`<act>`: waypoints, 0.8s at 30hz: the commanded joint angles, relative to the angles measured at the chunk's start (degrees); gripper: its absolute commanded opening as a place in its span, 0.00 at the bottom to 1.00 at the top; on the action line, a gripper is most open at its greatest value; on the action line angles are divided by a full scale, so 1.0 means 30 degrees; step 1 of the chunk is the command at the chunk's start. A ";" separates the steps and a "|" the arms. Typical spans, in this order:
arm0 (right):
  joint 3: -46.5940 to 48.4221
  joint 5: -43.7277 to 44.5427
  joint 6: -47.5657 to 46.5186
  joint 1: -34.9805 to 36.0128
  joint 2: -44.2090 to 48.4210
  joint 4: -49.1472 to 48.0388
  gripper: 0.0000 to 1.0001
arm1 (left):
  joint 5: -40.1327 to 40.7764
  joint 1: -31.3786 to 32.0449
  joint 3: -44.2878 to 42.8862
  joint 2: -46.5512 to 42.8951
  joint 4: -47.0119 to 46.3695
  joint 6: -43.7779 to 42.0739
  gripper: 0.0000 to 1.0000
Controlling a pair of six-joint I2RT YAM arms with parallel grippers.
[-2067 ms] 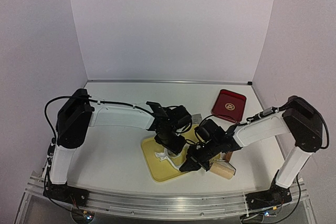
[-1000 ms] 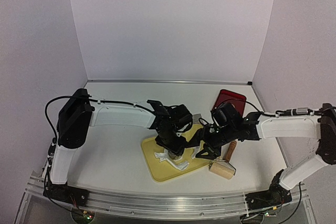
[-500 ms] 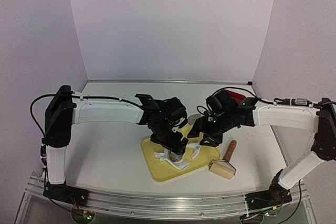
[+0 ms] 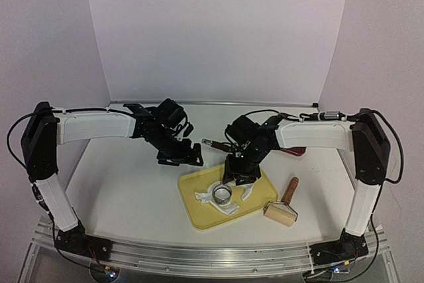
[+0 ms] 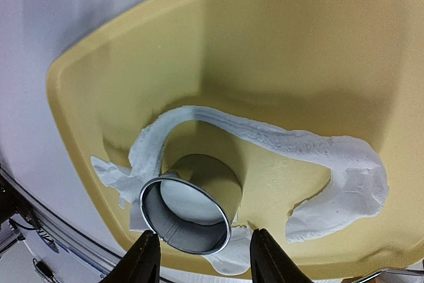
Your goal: Roll out the dumpling wrappers from the dough
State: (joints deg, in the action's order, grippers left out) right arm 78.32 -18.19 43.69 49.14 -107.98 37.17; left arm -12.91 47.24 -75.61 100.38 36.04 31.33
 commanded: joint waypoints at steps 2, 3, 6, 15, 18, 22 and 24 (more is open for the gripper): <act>0.1904 0.1039 -0.1921 0.0471 -0.1408 0.2440 0.45 | -0.1705 0.0107 -0.0350 0.0607 -0.0938 0.0222 0.94; 0.2071 0.1006 -0.2114 0.0562 -0.1636 0.2519 0.45 | -0.1733 0.0087 -0.0419 0.0717 -0.0931 0.0220 0.94; 0.2621 0.0839 -0.2624 0.0743 -0.2400 0.2860 0.41 | -0.1813 0.0074 -0.0764 0.1202 -0.0732 0.0162 0.93; 0.3295 0.1332 -0.3336 0.0958 -0.3362 0.3463 0.32 | -0.2748 0.0074 -0.1422 0.2909 -0.0635 -0.0332 0.90; 0.3266 0.1473 -0.3394 0.0988 -0.3308 0.3505 0.25 | -0.2812 0.0073 -0.1564 0.3156 -0.0676 -0.0383 0.90; 0.3146 0.1737 -0.3420 0.1020 -0.3045 0.3507 0.10 | -0.2893 0.0074 -0.1795 0.3626 -0.0637 -0.0595 0.89; 0.3010 0.1846 -0.3325 0.1020 -0.2814 0.3528 0.05 | -0.2980 0.0078 -0.1832 0.3835 -0.0692 -0.0731 0.89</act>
State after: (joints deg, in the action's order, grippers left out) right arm 86.15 -14.80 34.04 51.80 -117.45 46.41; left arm -20.72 47.53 -78.28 110.14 34.88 31.03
